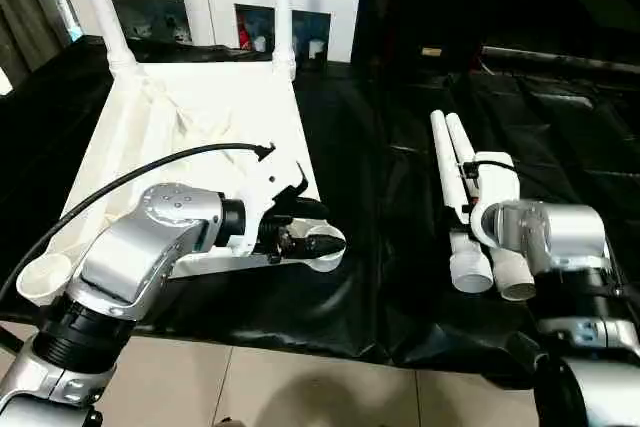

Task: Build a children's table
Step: Pick table leg

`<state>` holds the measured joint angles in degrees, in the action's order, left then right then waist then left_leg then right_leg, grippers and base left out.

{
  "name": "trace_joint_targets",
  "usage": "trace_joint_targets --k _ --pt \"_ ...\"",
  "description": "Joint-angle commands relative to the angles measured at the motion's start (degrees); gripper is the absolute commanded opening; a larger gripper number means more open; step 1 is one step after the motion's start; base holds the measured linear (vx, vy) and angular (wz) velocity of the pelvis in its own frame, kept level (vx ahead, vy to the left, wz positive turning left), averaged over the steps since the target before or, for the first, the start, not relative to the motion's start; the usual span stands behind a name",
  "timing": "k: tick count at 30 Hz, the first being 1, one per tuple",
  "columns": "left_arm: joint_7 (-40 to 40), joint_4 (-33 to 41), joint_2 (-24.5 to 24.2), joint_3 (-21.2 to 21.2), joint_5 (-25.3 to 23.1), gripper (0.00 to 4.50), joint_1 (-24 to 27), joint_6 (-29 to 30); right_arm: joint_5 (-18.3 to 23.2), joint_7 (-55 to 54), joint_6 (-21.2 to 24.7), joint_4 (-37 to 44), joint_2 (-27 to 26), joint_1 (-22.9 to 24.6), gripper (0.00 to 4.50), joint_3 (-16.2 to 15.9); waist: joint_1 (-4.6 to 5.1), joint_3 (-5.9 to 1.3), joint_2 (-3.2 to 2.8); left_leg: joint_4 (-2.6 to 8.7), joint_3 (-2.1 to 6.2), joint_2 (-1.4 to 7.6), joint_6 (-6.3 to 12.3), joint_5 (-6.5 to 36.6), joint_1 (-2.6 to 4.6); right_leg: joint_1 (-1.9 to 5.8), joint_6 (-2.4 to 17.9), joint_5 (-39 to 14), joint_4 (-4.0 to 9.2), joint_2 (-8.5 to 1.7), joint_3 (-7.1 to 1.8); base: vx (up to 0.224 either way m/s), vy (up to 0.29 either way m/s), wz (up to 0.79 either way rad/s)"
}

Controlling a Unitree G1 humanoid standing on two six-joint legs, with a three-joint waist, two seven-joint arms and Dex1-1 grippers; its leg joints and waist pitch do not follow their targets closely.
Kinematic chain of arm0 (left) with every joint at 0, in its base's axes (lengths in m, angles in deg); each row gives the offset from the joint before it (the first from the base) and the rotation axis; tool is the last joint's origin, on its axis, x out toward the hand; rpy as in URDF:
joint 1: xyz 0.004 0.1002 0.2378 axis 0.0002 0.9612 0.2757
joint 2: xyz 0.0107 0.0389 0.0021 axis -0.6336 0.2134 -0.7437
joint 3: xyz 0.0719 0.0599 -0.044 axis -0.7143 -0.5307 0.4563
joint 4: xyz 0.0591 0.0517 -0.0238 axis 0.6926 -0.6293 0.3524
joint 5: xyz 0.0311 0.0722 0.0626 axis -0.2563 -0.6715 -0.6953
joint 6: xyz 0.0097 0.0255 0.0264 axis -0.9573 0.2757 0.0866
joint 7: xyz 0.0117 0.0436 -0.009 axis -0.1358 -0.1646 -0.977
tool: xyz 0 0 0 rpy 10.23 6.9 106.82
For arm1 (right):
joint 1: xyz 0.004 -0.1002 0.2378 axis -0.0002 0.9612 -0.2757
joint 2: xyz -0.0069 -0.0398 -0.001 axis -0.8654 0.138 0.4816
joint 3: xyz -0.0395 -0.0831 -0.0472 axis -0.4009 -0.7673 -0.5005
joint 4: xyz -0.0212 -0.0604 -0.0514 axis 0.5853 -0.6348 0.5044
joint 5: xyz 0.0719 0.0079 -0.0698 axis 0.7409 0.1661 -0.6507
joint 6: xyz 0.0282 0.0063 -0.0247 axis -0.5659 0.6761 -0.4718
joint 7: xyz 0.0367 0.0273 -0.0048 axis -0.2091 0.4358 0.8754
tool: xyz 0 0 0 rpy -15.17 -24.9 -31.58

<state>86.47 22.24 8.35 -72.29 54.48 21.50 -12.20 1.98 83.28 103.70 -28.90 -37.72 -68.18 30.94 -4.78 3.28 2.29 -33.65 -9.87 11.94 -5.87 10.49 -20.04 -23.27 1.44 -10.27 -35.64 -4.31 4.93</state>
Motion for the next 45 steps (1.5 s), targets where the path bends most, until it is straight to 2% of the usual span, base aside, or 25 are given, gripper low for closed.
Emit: trace_joint_targets --k 1,5,9,10,16,19,21,24,26,27,30,32,36,37,39,40,41,42,43,44,45 --pt "-0.2 1.2 -0.3 0.1 -0.2 3.66 -0.6 0.3 0.9 -0.2 -0.6 -2.5 0.1 -1.4 3.84 0.8 0.23 -3.97 0.03 3.44 -0.32 0.49 -2.42 6.5 0.03 3.51 7.1 -10.7 3.9 -2.91 -3.16 0.0 0.0 0.0" --pt "-0.6 1.2 -0.6 0.2 -0.2 4.1 -0.7 0.1 0.9 0.5 -1.7 -5.2 -0.3 -2.2 3.84 0.0 0.21 -3.95 -0.07 3.43 -0.28 0.48 -2.5 6.8 -0.03 3.41 6.9 -12.3 3.93 -3.0 -3.1 0.0 0.0 0.0" --pt "-0.7 1.5 -0.8 0.3 -0.2 4.27 -0.5 0.1 0.8 0.7 -2.8 -7.4 -1.1 -3.1 3.84 -0.7 0.19 -3.94 0.11 3.43 -0.28 0.47 -2.44 6.6 -0.1 3.4 6.7 -12.5 3.96 -2.99 -3.07 0.0 0.0 0.0" --pt "-0.7 1.7 -0.8 0.4 -0.1 4.46 -0.5 0.3 0.7 0.8 -3.1 -7.9 -1.2 -3.2 3.84 -0.9 0.15 -3.96 0.04 3.4 -0.28 0.48 -2.46 6.6 -0.05 3.38 6.6 -12.8 3.91 -3.04 -3.09 0.0 0.0 0.0" --pt "-0.7 1.9 -1.0 0.4 0.2 4.46 -0.6 0.4 0.7 0.9 -4.8 -10.9 -2.2 -4.4 3.84 -1.4 0.09 -3.98 -0.12 3.43 -0.23 0.51 -2.65 6.9 -0.09 3.32 6.5 -13.0 3.89 -3.08 -3.05 0.0 0.0 0.0" --pt "-0.8 1.7 -1.1 0.3 0.1 4.46 -0.8 0.2 0.5 0.7 -6.9 -13.8 -2.7 -5.2 3.84 -1.7 0.17 -4.01 0.03 3.41 -0.26 0.51 -2.7 6.9 -0.08 3.31 6.8 -12.7 3.85 -3.05 -3.04 0.0 0.0 0.0" --pt "-0.8 1.6 -1.3 0.3 0.0 4.5 -0.8 0.1 0.4 0.9 -7.7 -14.9 -3.1 -5.4 3.57 -1.9 0.13 -3.99 -0.08 3.4 -0.25 0.53 -2.73 6.9 -0.08 3.31 6.9 -12.6 3.81 -3.07 -3.04 0.0 0.0 0.0" --pt "-0.9 1.5 -1.3 0.3 -0.1 4.5 -0.9 0.1 0.3 1.0 -8.8 -16.6 -3.3 -5.6 3.47 -2.1 0.09 -4.05 0.12 3.4 -0.25 0.57 -2.62 6.5 -0.09 3.34 7.0 -11.9 3.65 -3.07 -3.06 0.0 0.0 0.0" --pt "-0.9 1.5 -1.3 0.3 -0.1 4.5 -0.9 0.1 0.2 1.0 -8.8 -16.7 -3.3 -5.6 3.12 -2.1 0.11 -3.95 0.06 3.42 -0.27 0.55 -2.75 7.1 -0.05 3.26 7.0 -12.3 3.76 -3.04 -3.05 0.0 0.0 0.0" --pt "-1.0 1.5 -1.3 0.4 -0.1 4.5 -0.9 0.1 0.2 1.0 -9.1 -17.2 -3.3 -5.8 3.12 -2.2 0.1 -3.95 0.04 3.43 -0.25 0.56 -2.79 7.2 -0.05 3.29 6.9 -12.5 3.76 -3.06 -3.05 0.0 0.0 0.0" --pt "-1.1 1.6 -1.5 0.7 -0.1 4.5 -0.8 0.0 0.2 1.0 -9.8 -18.1 -3.3 -6.4 2.75 -2.1 0.07 -3.96 0.39 3.42 -0.27 0.56 -2.75 7.5 -0.07 3.26 6.4 -13.7 3.84 -3.14 -3.05 0.0 0.0 0.0" --pt "-1.5 1.7 -1.4 1.1 0.0 4.5 -0.7 0.2 0.3 0.7 -10.8 -18.7 -3.2 -6.7 2.68 -1.7 0.09 -3.86 0.39 3.44 -0.29 0.55 -2.84 7.7 -0.09 3.17 6.5 -14.0 3.89 -3.09 -3.06 0.0 0.0 0.0" --pt "-3.1 0.5 -0.6 1.9 -0.4 4.5 -1.0 0.2 0.5 0.3 -11.8 -19.2 -3.0 -7.0 2.24 -1.2 0.04 -3.94 0.34 3.39 -0.27 0.56 -2.88 7.5 -0.07 3.21 6.3 -13.8 3.8 -3.12 -3.06 0.0 0.0 0.0" --pt "-3.6 0.1 -0.3 2.1 -0.5 4.5 -1.2 0.2 0.5 0.3 -12.0 -19.1 -3.0 -7.0 2.18 -1.2 0.08 -3.93 0.09 3.38 -0.25 0.55 -2.99 7.5 -0.1 3.19 6.5 -13.2 3.81 -3.06 -3.06 0.0 0.0 0.0" --pt "-5.8 -2.1 1.3 3.3 -0.7 4.5 -2.0 0.5 0.8 0.3 -12.8 -18.6 -3.0 -6.7 2.04 -0.8 0.04 -3.92 0.21 3.37 -0.3 0.46 -2.96 7.6 -0.06 3.19 6.5 -13.2 3.86 -2.98 -3.05 0.0 0.0 0.0" --pt "-9.0 -5.1 3.9 5.2 -0.6 4.5 -3.2 1.1 1.3 0.5 -13.9 -17.9 -3.0 -6.2 1.98 -0.2 0.16 -3.92 0.11 3.3 -0.36 0.38 -3.05 7.8 -0.21 3.25 6.5 -13.0 3.9 -2.88 -3.1 0.0 0.0 0.0" --pt "-9.0 -5.1 3.9 5.2 -0.6 4.5 -3.2 1.1 1.3 0.5 -13.9 -17.9 -3.0 -6.2 1.95 -0.2 -0.17 -4.05 0.09 3.18 -0.42 0.43 -2.96 8.1 0.26 3.08 6.6 -12.8 4.02 -2.98 -3.11 0.0 0.0 0.0" --pt "-9.0 -5.1 3.9 5.2 -0.6 4.5 -3.2 1.1 1.3 0.5 -13.9 -17.9 -3.0 -6.2 1.93 -0.2 -0.19 -4.1 0.11 3.24 -0.33 0.51 -2.84 8.0 0.25 3.12 6.7 -12.5 3.87 -3.06 -3.12 0.0 0.0 0.0" --pt "-9.6 -5.7 4.5 5.8 -0.3 4.5 -3.5 1.2 1.4 0.6 -14.3 -17.7 -3.0 -6.1 1.93 -0.2 -0.08 -4.06 0.2 3.34 -0.19 0.51 -2.71 7.8 -0.09 3.35 6.9 -12.2 3.72 -3.06 -3.06 0.0 0.0 0.0" --pt "-14.3 -9.9 9.3 10.8 2.5 4.5 -5.4 2.4 2.7 1.7 -17.1 -16.2 -3.5 -5.1 1.87 1.0 0.0 -4.01 0.07 3.13 -0.46 0.35 -2.58 7.6 -0.19 3.35 7.2 -11.4 3.82 -2.99 -3.14 0.0 0.0 0.0" --pt "-16.6 -12.0 11.7 13.4 4.2 4.5 -6.5 3.0 3.5 2.3 -18.6 -15.3 -3.8 -4.6 1.86 1.7 -0.24 -4.07 -0.04 3.0 -0.45 0.22 -2.45 7.7 -0.13 3.33 7.1 -11.4 4.02 -2.98 -3.07 0.0 0.0 0.0"
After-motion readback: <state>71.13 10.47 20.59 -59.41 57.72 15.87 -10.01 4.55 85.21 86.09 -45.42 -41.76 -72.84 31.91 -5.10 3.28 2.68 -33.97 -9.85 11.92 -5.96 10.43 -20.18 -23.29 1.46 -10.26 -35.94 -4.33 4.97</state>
